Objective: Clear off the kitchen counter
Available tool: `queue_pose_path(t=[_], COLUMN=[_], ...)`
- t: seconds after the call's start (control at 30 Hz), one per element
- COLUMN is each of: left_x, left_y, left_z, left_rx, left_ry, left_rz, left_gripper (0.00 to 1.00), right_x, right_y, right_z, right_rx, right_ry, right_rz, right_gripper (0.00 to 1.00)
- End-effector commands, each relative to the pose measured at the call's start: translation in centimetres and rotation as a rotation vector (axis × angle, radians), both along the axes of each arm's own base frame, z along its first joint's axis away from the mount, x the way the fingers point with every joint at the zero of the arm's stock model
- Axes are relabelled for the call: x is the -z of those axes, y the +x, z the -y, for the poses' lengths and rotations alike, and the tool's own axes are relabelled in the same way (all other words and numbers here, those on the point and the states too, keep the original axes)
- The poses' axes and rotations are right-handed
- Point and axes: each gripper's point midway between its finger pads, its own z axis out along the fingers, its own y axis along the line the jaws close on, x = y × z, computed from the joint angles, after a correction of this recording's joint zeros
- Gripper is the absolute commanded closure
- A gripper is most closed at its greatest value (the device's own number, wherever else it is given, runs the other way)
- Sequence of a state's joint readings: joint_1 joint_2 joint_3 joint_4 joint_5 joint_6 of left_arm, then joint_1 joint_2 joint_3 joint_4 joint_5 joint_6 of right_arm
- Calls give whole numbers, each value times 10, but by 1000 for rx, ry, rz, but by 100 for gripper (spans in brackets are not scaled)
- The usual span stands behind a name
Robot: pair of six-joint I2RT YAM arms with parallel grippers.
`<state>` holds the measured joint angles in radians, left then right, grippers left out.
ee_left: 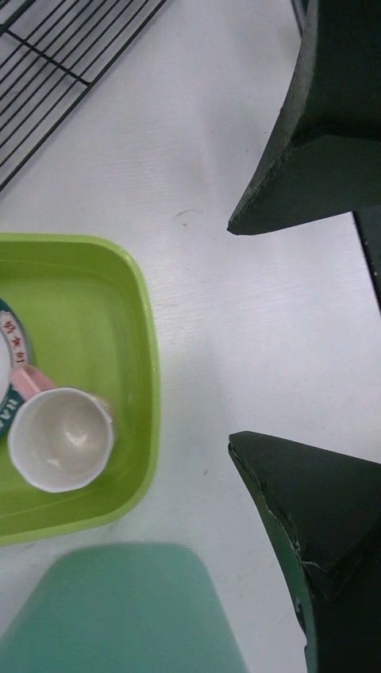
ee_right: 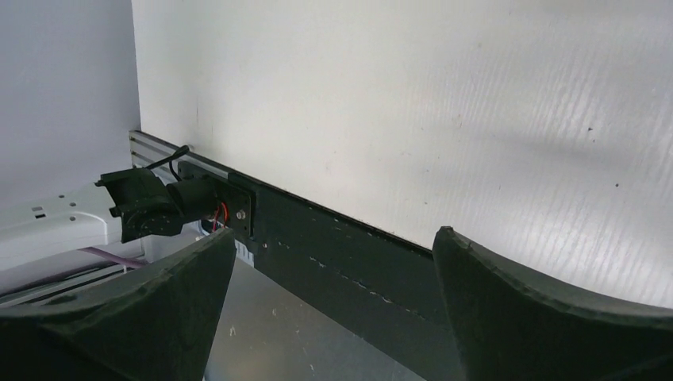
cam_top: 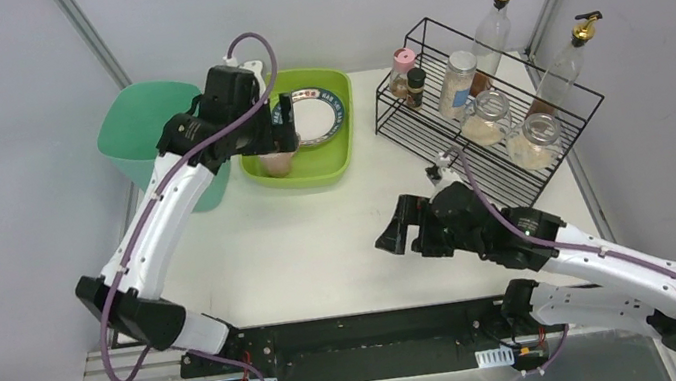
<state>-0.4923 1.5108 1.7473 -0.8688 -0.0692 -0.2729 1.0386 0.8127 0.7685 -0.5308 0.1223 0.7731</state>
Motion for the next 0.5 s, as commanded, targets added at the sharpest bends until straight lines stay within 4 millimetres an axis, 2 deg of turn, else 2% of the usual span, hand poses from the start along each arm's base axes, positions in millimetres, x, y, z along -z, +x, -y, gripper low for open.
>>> queue_pose_path(t=[0.0, 0.27, 0.47], left_x=[9, 34, 59], left_y=[-40, -104, -135], left_z=[6, 11, 7], left_rx=[19, 116, 184], left_ry=[-90, -178, -169], left_rz=[-59, -103, -118], left_gripper=[1, 1, 1], right_x=[-21, -46, -53], right_y=[16, 34, 40], right_z=[15, 21, 17], right_rx=[41, 83, 84], right_ry=[-91, -150, -149], right_rz=[86, 169, 201], right_gripper=[1, 1, 1])
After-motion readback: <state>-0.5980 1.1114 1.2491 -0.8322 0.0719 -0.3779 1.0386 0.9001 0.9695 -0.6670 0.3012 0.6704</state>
